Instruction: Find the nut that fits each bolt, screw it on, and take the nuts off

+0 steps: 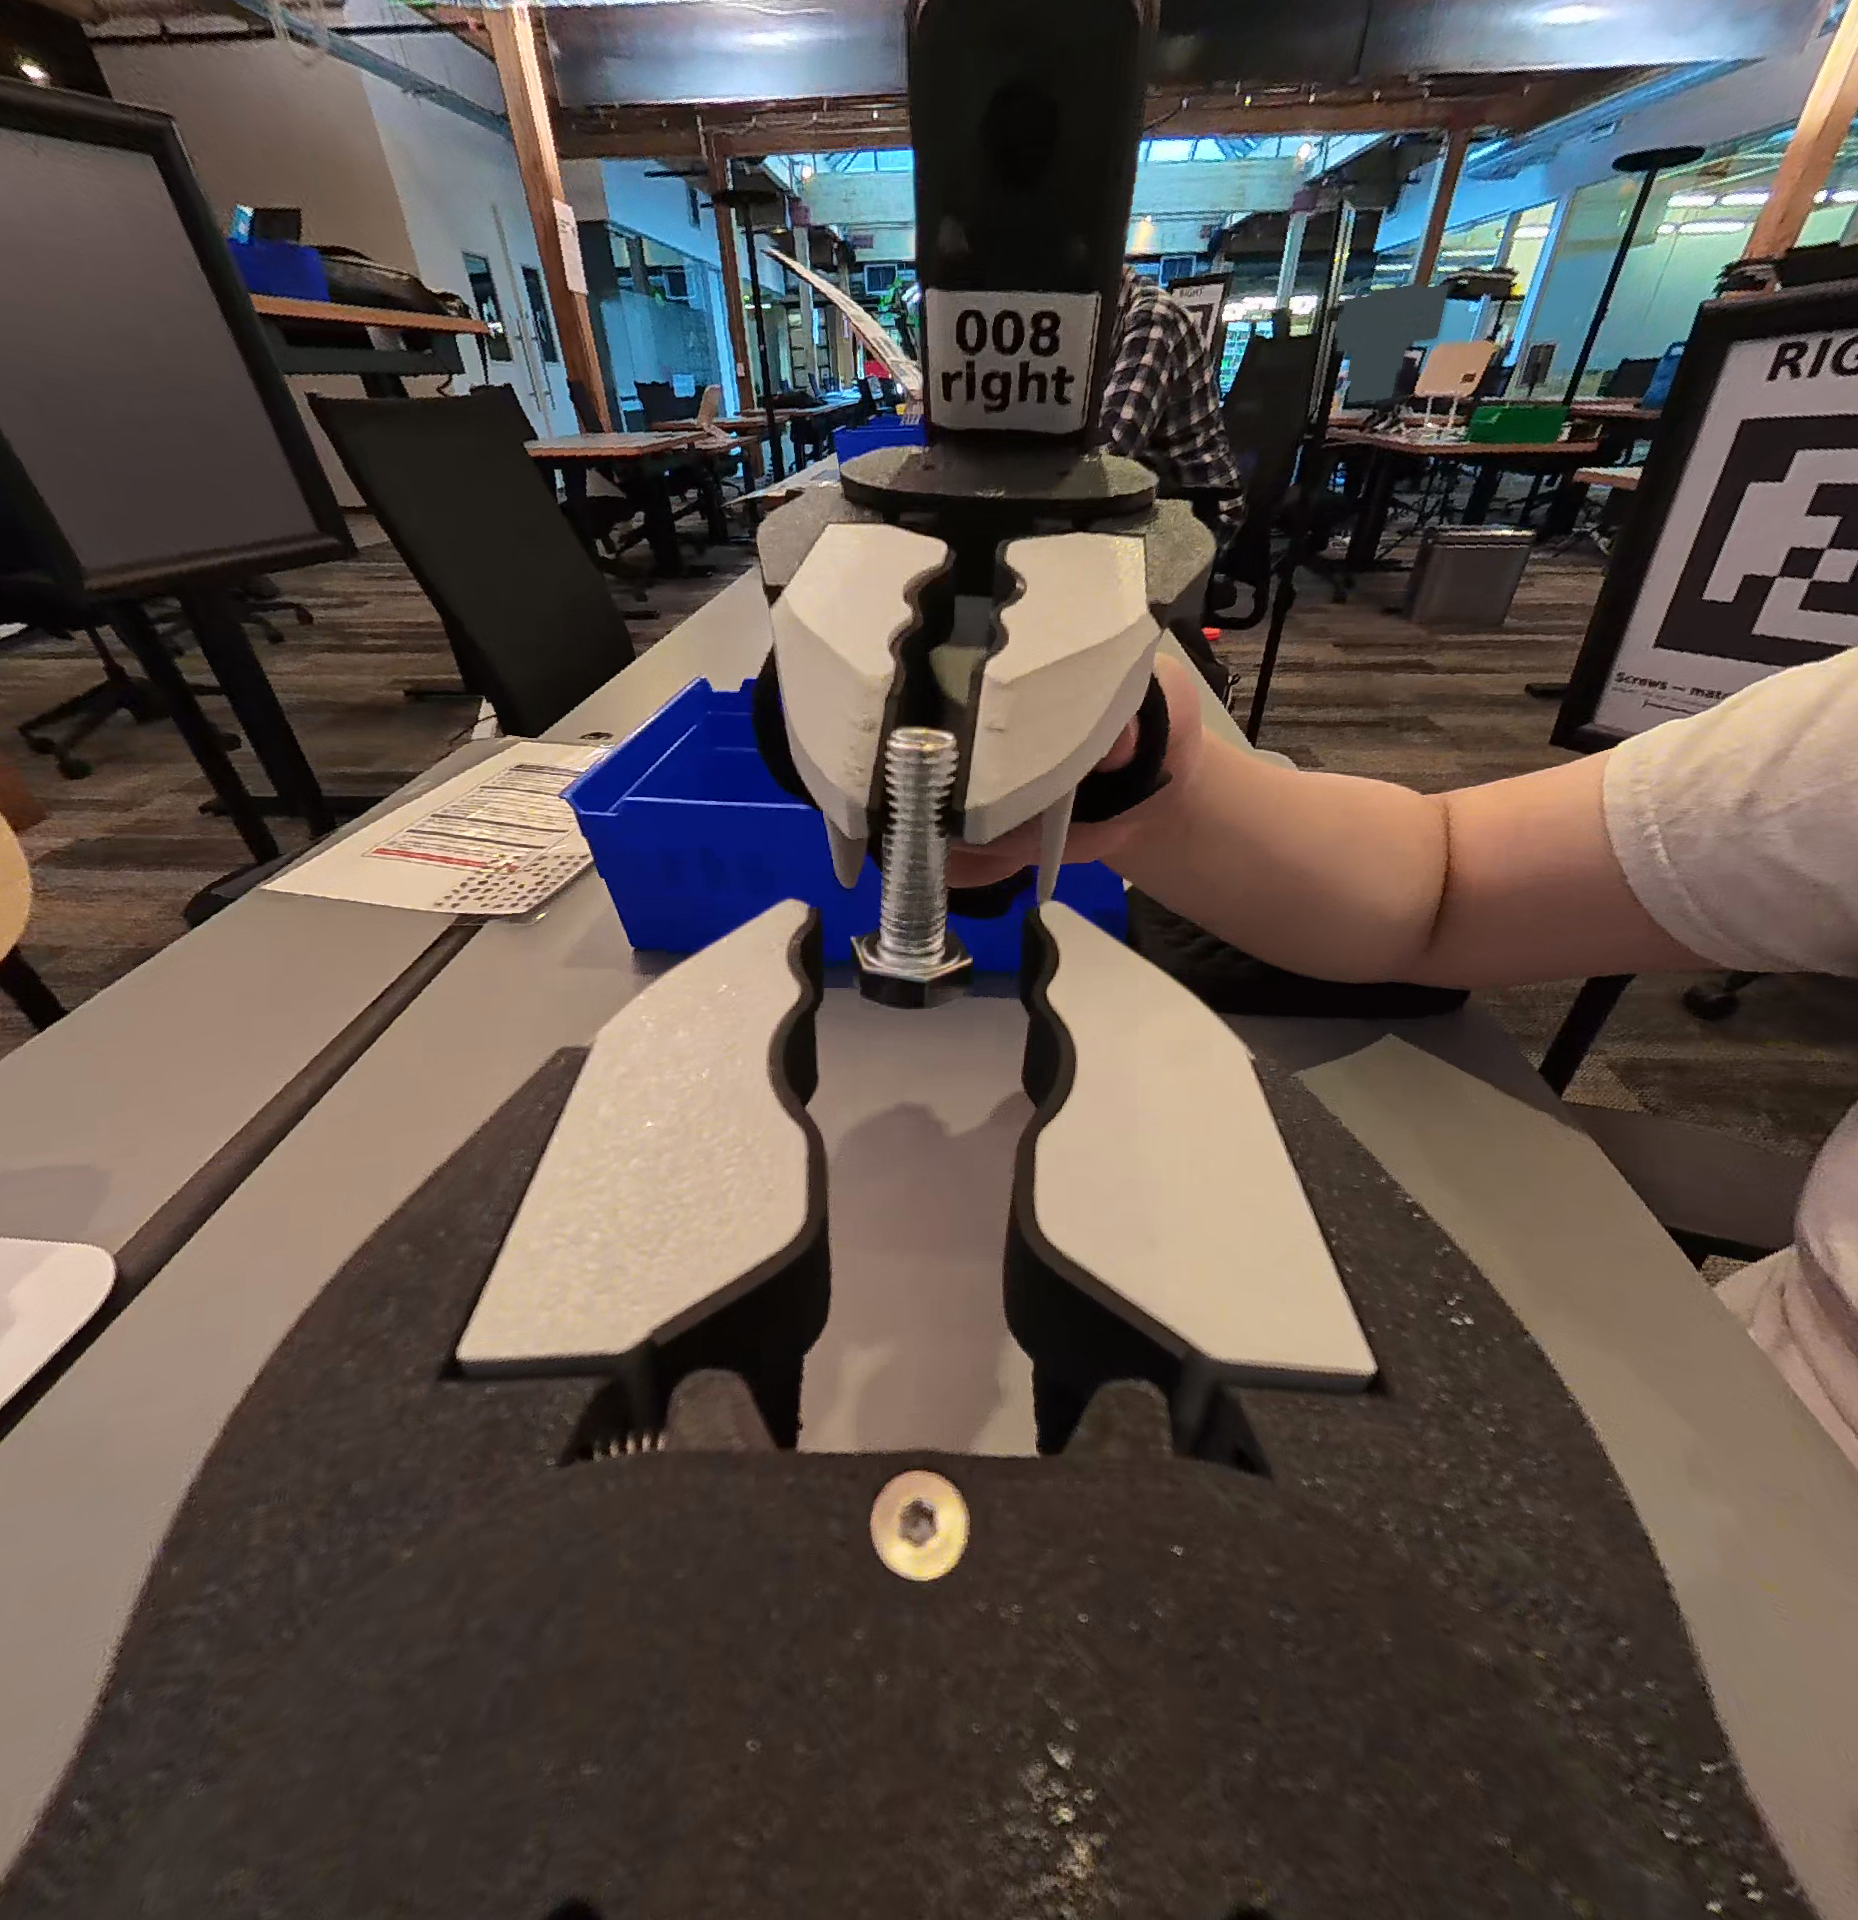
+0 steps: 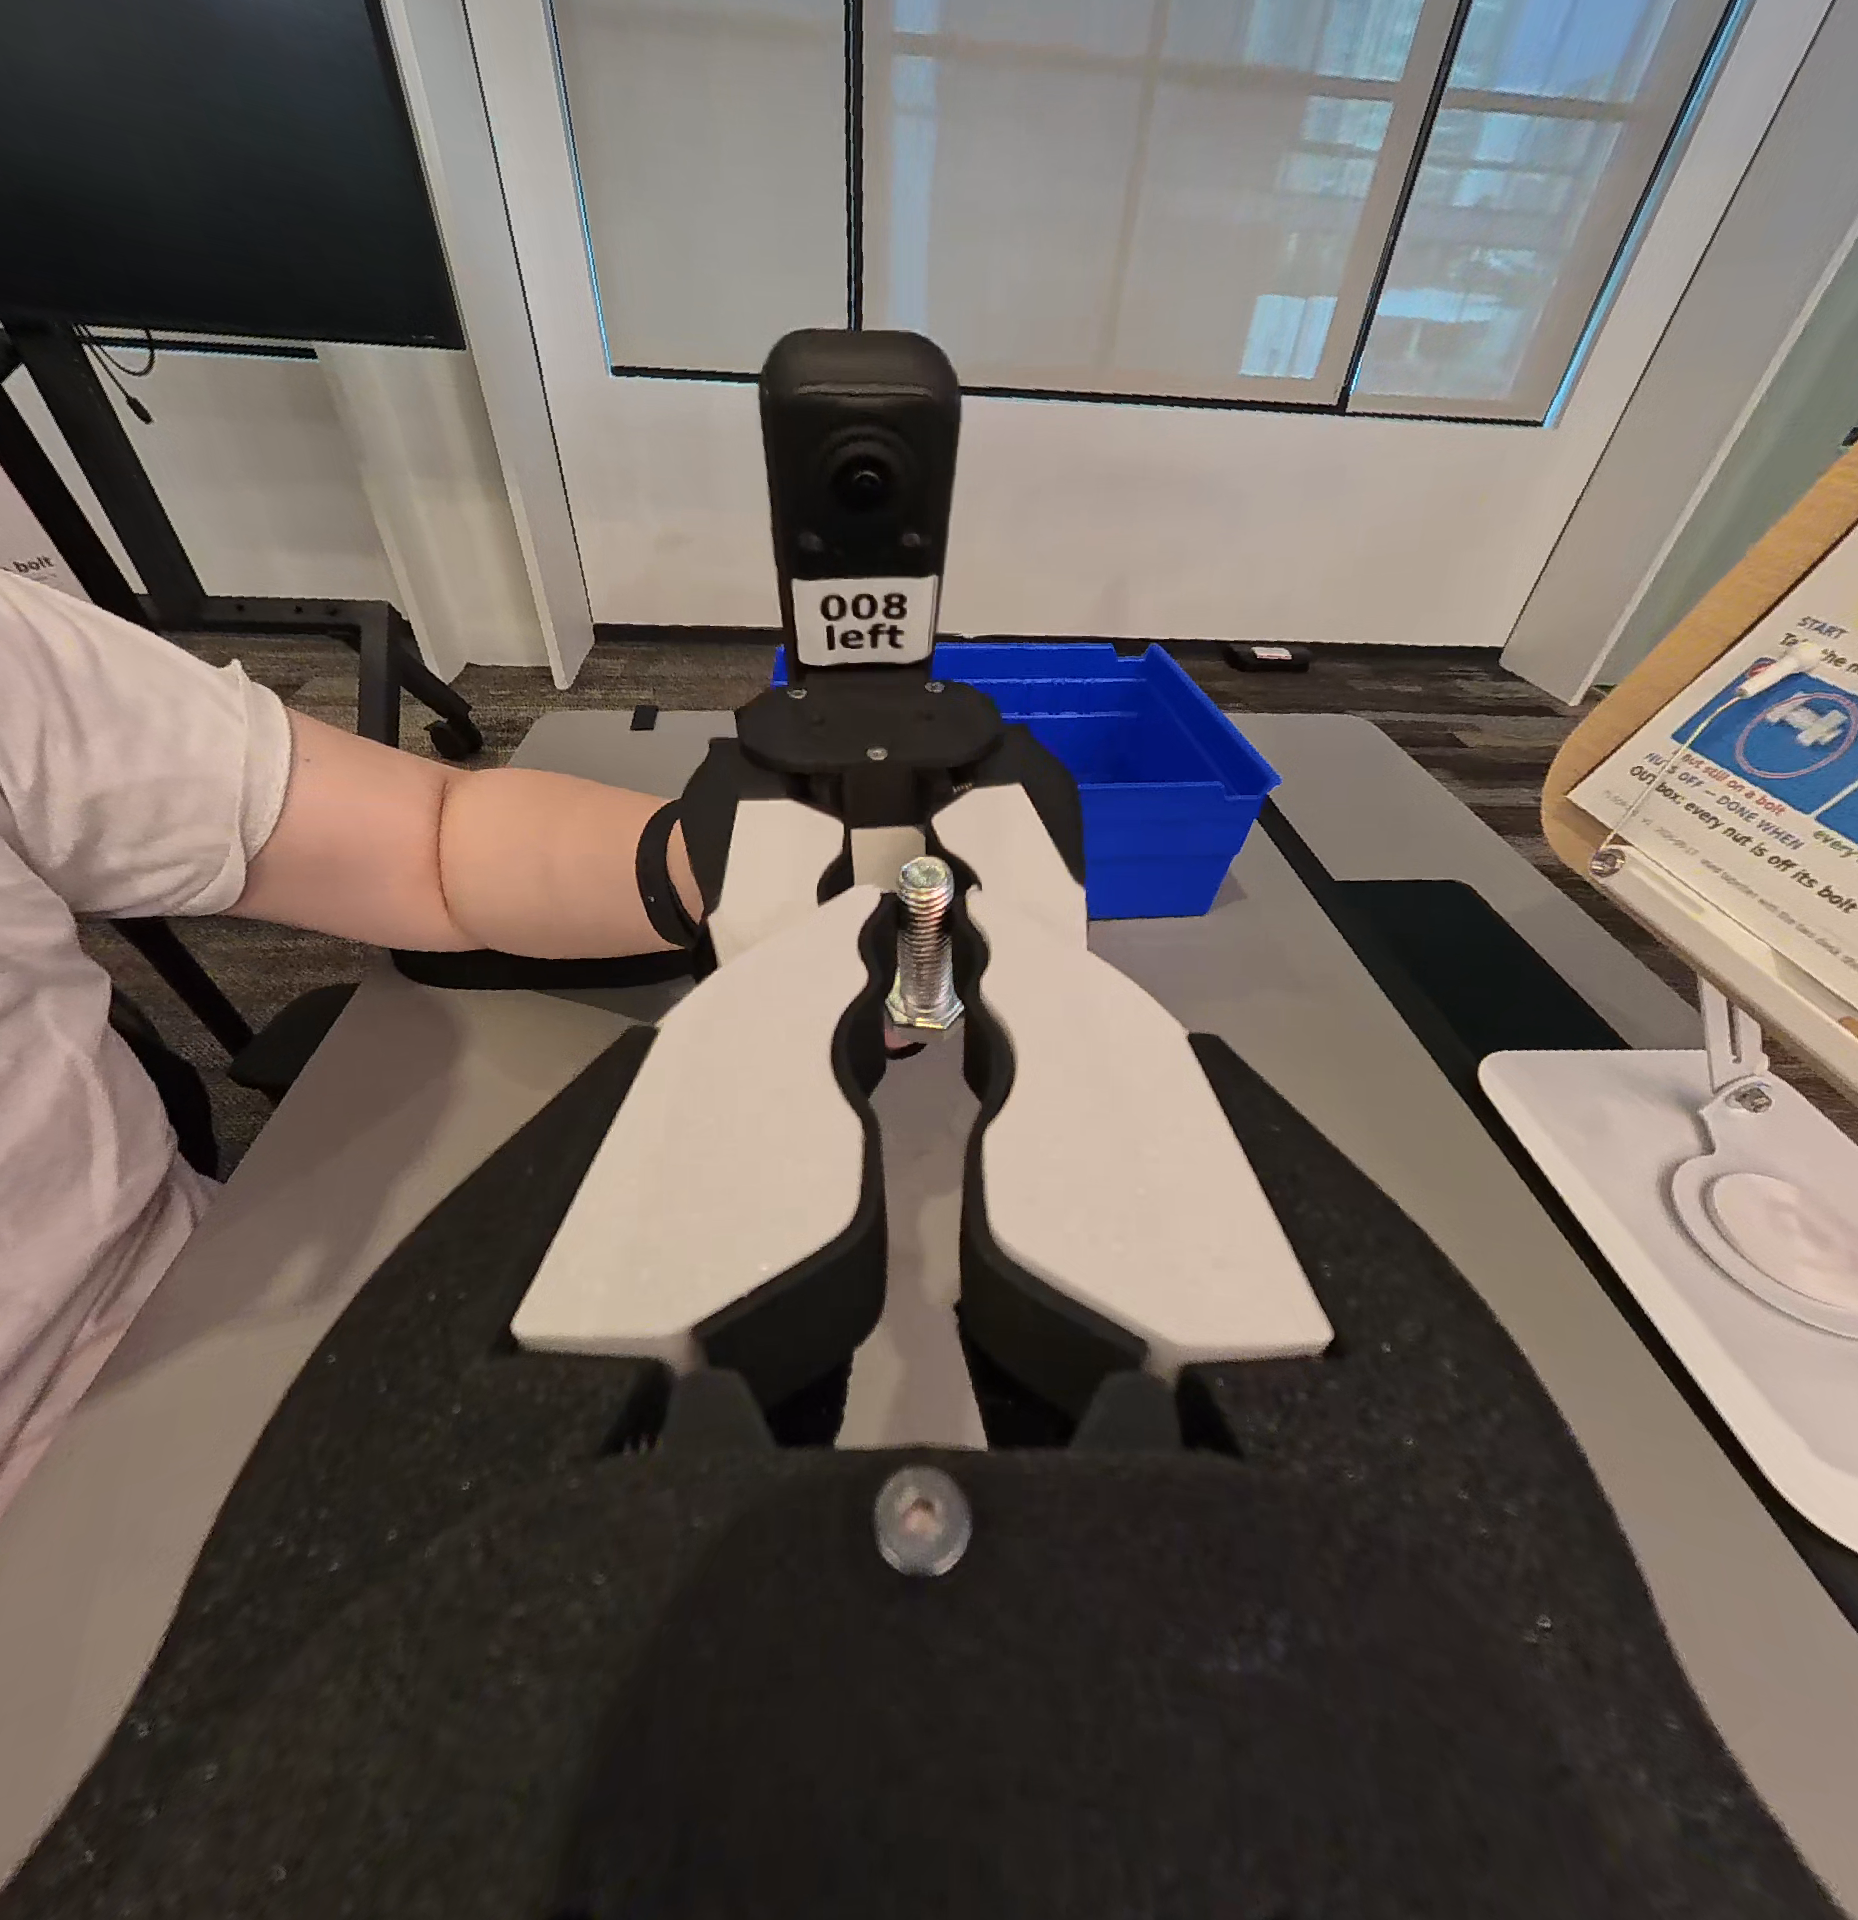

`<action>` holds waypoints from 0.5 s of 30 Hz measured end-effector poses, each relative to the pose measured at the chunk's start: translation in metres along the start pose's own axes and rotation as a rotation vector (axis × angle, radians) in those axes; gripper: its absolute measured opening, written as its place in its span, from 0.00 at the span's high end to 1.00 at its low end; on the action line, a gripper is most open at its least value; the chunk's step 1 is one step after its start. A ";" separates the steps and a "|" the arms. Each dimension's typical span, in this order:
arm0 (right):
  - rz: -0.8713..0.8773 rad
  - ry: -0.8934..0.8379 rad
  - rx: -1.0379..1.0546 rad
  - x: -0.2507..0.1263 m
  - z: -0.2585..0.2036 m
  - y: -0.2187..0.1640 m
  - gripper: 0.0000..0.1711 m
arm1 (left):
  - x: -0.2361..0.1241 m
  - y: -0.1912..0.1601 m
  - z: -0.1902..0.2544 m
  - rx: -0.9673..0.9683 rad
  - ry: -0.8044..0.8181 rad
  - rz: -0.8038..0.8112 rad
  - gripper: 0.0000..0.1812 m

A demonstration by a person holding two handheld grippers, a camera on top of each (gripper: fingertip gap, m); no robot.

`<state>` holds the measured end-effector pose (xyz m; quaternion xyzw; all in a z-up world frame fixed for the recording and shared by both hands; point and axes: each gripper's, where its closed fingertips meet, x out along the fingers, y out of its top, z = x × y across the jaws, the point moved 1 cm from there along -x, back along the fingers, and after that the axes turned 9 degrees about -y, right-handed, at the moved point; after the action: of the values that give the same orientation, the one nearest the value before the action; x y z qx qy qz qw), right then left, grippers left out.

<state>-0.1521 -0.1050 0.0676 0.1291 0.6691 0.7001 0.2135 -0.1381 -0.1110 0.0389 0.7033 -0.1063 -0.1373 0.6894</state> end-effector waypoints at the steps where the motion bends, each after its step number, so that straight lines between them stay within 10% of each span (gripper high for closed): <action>1: -0.002 0.000 -0.002 0.001 0.000 -0.001 0.95 | 0.000 -0.002 0.000 0.004 0.001 -0.008 0.81; 15: -0.011 0.011 0.006 0.003 -0.001 -0.004 0.95 | 0.002 -0.004 0.001 0.040 0.016 -0.036 0.87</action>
<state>-0.1547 -0.1049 0.0630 0.1221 0.6730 0.6976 0.2132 -0.1361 -0.1122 0.0344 0.7198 -0.0908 -0.1420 0.6734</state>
